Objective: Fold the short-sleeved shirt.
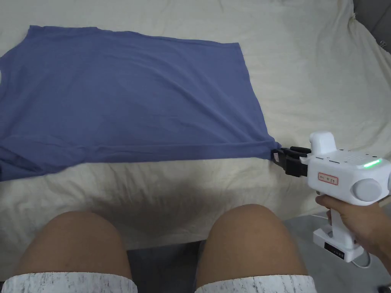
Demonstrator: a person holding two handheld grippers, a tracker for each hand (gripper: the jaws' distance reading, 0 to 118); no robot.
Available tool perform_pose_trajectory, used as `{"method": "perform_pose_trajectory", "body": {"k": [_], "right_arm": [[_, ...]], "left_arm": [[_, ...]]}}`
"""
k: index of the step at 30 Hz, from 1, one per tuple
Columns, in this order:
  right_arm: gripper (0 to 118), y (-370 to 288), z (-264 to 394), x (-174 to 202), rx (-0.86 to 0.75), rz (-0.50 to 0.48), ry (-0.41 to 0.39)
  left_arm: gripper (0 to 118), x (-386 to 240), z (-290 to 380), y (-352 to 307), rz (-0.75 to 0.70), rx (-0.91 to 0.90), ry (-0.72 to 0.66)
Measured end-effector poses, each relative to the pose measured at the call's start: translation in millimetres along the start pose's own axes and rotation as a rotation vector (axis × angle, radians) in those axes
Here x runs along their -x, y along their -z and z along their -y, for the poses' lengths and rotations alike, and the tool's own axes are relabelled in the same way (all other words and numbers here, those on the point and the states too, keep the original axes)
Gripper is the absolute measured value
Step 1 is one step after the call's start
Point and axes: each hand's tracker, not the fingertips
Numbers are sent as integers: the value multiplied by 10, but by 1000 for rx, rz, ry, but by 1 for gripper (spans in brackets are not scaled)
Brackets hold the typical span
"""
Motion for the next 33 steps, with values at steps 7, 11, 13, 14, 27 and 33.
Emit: {"method": "perform_pose_trajectory", "body": {"k": [7, 11, 13, 14, 27, 33], "right_arm": [[3, 7, 15, -12, -17, -36, -2], [3, -120, -85, 47, -37, -50, 1], [2, -173, -121, 50, -49, -67, 19], [2, -196, -133, 71, -52, -62, 14], [1, -396, -242, 114, -84, -96, 22], [1, -510, -266, 169, -102, -97, 12]], "left_arm": [[1, 14, -94, -136, 29, -18, -21], [0, -50, -119, -214, 42, -19, -23], [0, 34, -139, -235, 46, -23, -24], [0, 46, -143, -253, 46, -25, -27], [0, 215, -101, -480, 62, -48, -54], [0, 256, -78, -607, 56, -62, -57]]}}
